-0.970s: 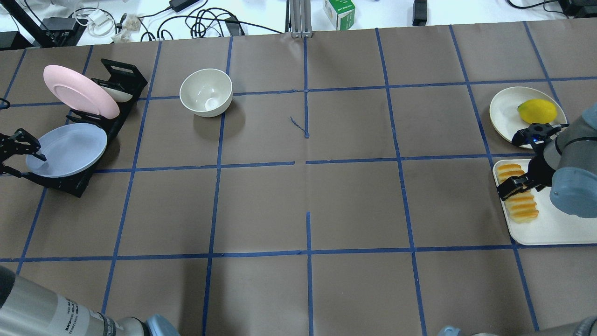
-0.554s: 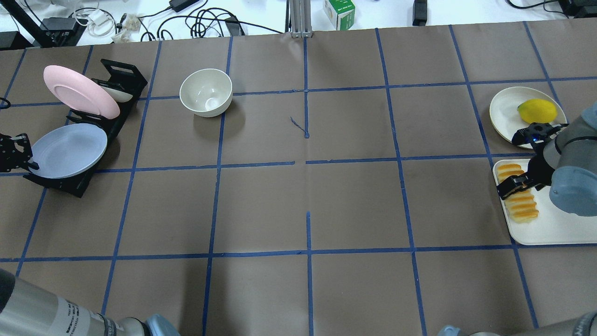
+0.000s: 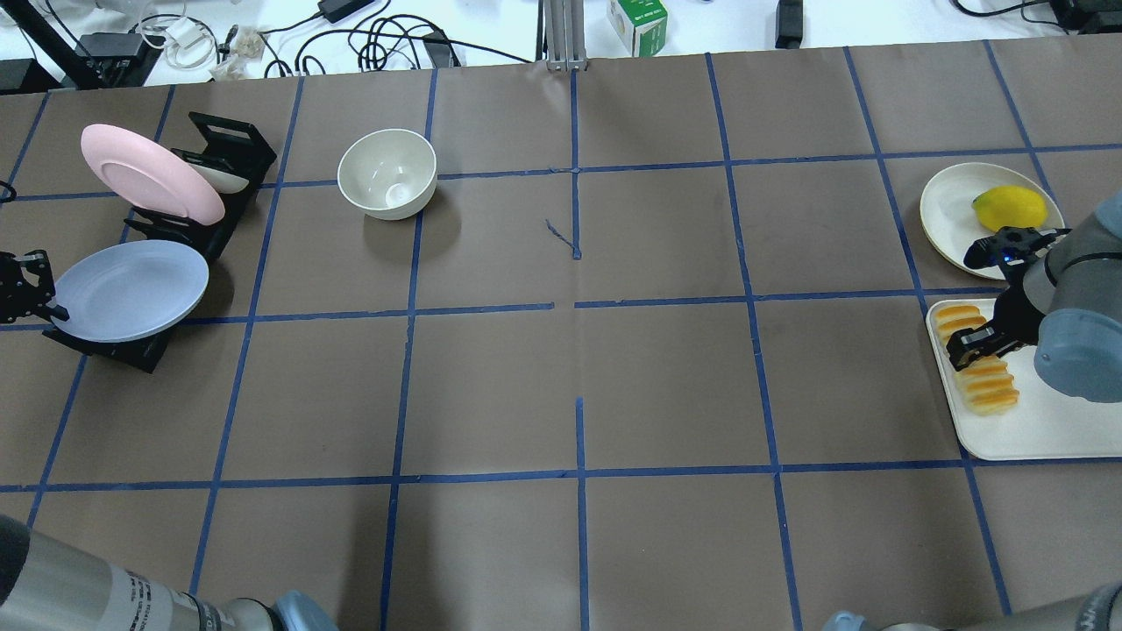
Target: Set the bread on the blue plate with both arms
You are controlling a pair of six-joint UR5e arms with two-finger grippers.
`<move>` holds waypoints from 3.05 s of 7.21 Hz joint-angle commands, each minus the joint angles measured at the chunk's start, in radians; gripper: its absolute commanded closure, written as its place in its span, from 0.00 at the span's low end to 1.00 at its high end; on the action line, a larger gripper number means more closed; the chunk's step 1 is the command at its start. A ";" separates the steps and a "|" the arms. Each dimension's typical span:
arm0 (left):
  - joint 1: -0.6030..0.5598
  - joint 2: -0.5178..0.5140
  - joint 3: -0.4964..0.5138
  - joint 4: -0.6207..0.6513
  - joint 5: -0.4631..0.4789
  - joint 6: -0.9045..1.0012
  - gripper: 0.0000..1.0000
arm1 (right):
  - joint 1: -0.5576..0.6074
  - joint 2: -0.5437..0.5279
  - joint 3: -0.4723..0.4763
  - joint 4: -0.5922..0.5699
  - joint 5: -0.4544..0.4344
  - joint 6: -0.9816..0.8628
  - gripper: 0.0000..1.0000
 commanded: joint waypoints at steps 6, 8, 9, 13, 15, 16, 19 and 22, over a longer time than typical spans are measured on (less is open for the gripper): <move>-0.263 0.186 -0.105 -0.237 -0.078 -0.007 1.00 | 0.010 -0.023 -0.234 0.302 -0.006 0.021 1.00; -0.516 0.223 -0.136 -0.141 -0.142 -0.078 1.00 | 0.036 -0.028 -0.308 0.384 -0.003 0.061 1.00; -0.621 0.189 -0.136 -0.088 -0.151 -0.226 1.00 | 0.063 -0.028 -0.336 0.419 -0.004 0.093 1.00; -0.849 0.062 -0.344 0.575 -0.260 -0.512 1.00 | 0.213 -0.028 -0.392 0.447 -0.003 0.265 1.00; -0.910 0.020 -0.358 0.666 -0.298 -0.566 1.00 | 0.318 -0.028 -0.391 0.453 0.009 0.415 1.00; -0.913 0.008 -0.355 0.699 -0.297 -0.574 0.92 | 0.381 -0.026 -0.391 0.453 0.012 0.494 1.00; -0.890 0.046 -0.262 0.531 -0.193 -0.568 0.00 | 0.573 0.016 -0.393 0.402 0.141 0.731 1.00; -0.883 0.132 0.035 -0.019 -0.041 -0.446 0.00 | 0.740 0.098 -0.400 0.227 0.203 0.979 1.00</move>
